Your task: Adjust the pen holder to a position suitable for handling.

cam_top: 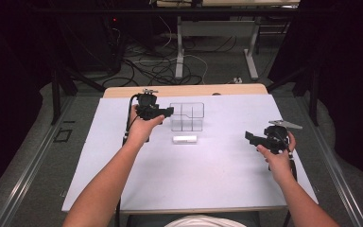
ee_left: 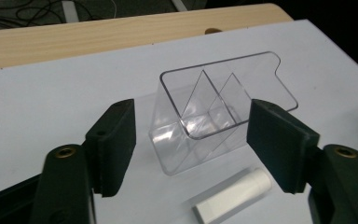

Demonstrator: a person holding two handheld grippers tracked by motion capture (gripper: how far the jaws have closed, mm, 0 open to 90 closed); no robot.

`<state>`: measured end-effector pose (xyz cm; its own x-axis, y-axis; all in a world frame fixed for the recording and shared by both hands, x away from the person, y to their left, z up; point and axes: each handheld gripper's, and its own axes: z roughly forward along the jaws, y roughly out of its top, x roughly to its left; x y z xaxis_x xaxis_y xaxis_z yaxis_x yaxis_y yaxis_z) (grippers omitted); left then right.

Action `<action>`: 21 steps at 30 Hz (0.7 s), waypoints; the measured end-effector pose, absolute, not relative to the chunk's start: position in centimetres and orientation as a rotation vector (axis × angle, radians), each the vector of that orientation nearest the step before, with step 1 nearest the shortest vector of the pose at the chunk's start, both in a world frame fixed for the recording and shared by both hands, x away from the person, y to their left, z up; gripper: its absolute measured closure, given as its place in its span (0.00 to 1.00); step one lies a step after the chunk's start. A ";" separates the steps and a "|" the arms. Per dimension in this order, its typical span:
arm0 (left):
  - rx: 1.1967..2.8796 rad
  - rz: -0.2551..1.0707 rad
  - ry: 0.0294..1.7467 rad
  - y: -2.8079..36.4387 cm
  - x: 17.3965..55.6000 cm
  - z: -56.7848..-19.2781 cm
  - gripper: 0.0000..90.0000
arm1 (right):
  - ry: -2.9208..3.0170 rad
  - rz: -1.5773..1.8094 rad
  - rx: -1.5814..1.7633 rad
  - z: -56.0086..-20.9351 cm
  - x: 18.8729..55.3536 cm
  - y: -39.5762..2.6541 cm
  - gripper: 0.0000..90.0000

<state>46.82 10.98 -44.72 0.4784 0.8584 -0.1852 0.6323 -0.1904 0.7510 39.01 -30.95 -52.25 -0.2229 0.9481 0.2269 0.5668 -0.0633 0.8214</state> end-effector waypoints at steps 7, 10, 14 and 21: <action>1.968 0.399 1.144 11.6 46.5 -44.1 0.31 | 1.798 1.208 1.612 -52.3 39.0 -30.9 0.16; 1.970 0.383 1.133 11.9 46.4 -44.1 0.26 | 1.804 1.202 1.594 -52.3 39.1 -30.9 0.16; 2.013 0.425 1.109 12.2 46.4 -44.4 0.17 | 1.810 1.200 1.594 -52.3 39.1 -30.9 0.16; 2.179 0.534 1.058 12.4 46.2 -44.8 0.18 | 1.811 1.197 1.600 -52.4 39.1 -30.9 0.16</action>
